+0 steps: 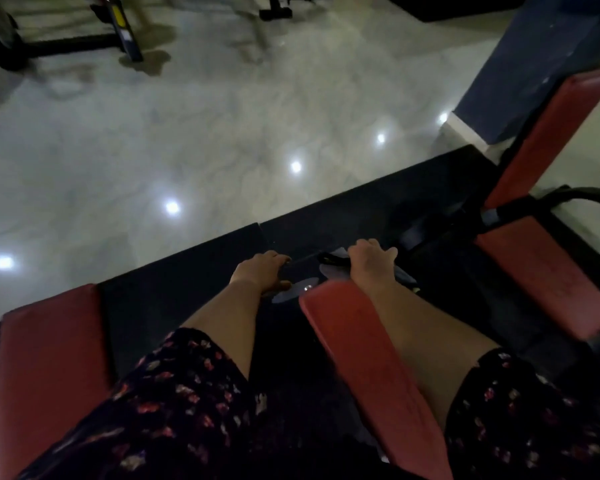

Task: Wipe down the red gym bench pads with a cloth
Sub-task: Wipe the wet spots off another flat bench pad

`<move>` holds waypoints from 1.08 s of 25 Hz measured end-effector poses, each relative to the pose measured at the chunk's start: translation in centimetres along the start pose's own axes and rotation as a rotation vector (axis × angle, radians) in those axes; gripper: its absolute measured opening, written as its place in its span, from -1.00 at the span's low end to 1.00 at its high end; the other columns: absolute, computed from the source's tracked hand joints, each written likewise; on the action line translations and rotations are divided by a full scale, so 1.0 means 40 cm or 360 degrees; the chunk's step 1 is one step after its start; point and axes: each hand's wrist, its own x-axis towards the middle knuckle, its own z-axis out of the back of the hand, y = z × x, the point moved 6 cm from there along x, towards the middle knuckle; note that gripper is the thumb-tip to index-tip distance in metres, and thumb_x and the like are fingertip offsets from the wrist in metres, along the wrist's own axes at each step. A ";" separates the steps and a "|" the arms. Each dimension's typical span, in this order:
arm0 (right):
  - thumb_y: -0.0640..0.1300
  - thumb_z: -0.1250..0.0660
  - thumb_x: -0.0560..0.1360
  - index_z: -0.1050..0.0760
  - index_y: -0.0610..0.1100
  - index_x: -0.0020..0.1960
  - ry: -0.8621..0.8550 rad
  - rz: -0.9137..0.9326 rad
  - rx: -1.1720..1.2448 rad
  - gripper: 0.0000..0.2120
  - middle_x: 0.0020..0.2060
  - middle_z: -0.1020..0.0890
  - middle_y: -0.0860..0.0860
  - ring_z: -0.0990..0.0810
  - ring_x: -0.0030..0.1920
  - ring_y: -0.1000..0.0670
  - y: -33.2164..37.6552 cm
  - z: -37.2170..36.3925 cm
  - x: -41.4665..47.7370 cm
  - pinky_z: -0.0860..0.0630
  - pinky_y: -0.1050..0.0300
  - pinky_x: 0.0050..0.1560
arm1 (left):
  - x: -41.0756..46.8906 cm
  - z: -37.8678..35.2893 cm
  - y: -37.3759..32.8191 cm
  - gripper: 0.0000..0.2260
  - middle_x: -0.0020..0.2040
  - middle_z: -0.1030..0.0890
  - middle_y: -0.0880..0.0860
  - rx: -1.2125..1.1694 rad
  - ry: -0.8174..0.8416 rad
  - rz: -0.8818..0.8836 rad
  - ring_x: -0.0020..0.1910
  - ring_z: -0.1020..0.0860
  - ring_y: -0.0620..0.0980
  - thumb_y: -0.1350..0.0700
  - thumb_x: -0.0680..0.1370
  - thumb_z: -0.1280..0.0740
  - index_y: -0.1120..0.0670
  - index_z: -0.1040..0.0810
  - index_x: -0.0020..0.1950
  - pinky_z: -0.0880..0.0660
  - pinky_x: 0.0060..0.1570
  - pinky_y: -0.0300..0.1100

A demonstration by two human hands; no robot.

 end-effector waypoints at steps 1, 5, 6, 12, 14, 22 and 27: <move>-0.26 -0.22 0.53 -0.50 -0.06 0.20 0.0034 -0.0059 0.0030 -0.73 0.14 -0.49 -0.03 -0.38 0.23 -0.09 -0.008 -0.017 0.011 -0.30 -0.19 0.17 | 0.028 0.004 -0.009 -0.37 0.49 -0.27 0.02 0.0028 0.0015 -0.0029 0.41 -0.34 0.10 -0.17 0.55 -0.33 -0.11 -0.19 0.55 -0.39 0.31 0.14; -0.29 -0.22 0.53 -0.52 -0.06 0.15 0.0211 -0.0212 0.0008 -0.74 0.06 -0.51 -0.03 -0.43 0.15 -0.10 -0.077 -0.088 0.017 -0.29 -0.13 0.15 | 0.091 -0.001 -0.055 -0.40 0.49 -0.28 0.03 0.0081 0.0021 -0.0104 0.40 -0.32 0.11 -0.18 0.57 -0.27 -0.09 -0.19 0.56 -0.38 0.30 0.11; -0.28 -0.22 0.53 -0.52 -0.05 0.16 0.0233 -0.0235 0.0007 -0.73 0.05 -0.51 -0.04 -0.44 0.14 -0.10 -0.096 -0.100 0.020 -0.29 -0.13 0.15 | 0.101 -0.004 -0.065 -0.41 0.49 -0.28 0.03 0.0078 0.0025 -0.0107 0.41 -0.32 0.11 -0.19 0.58 -0.25 -0.08 -0.19 0.56 -0.38 0.29 0.11; -0.19 -0.33 0.53 -0.44 -0.08 0.27 0.0363 -0.0442 0.0383 -0.69 0.18 -0.42 -0.06 -0.35 0.23 -0.13 -0.186 -0.201 0.044 -0.39 -0.23 0.15 | 0.152 -0.065 -0.102 -0.39 0.46 -0.32 0.02 0.0019 -0.0048 -0.0036 0.36 -0.36 0.10 -0.19 0.55 -0.29 -0.07 -0.20 0.55 -0.43 0.24 0.08; -0.19 -0.35 0.53 -0.41 -0.09 0.30 0.0346 -0.0555 0.0644 -0.64 0.23 -0.38 -0.09 -0.33 0.26 -0.16 -0.223 -0.264 0.027 -0.41 -0.23 0.17 | 0.142 -0.128 -0.101 -0.40 0.43 -0.35 0.03 -0.0071 -0.0114 0.0084 0.34 -0.39 0.11 -0.19 0.55 -0.28 -0.05 -0.23 0.53 -0.44 0.21 0.07; -0.12 -0.33 0.53 -0.32 0.12 0.45 0.0387 -0.0326 0.0510 -0.48 0.36 -0.27 -0.10 -0.25 0.27 -0.19 -0.291 -0.532 0.048 -0.43 -0.12 0.21 | 0.194 -0.443 -0.158 -0.44 0.48 -0.30 0.06 -0.0614 -0.0171 0.0475 0.40 -0.35 0.11 -0.08 0.57 -0.29 -0.01 -0.22 0.52 -0.39 0.29 0.05; -0.25 -0.37 0.41 -0.30 0.19 0.46 -0.0008 0.0540 0.0001 -0.30 0.44 -0.22 -0.20 -0.28 0.27 -0.27 -0.170 -0.637 0.191 -0.48 -0.15 0.14 | 0.272 -0.625 -0.153 -0.10 0.61 0.13 0.05 -0.0814 -0.0227 0.0632 0.57 0.00 0.06 -0.23 0.52 -0.32 0.05 0.18 0.61 -0.11 0.51 -0.01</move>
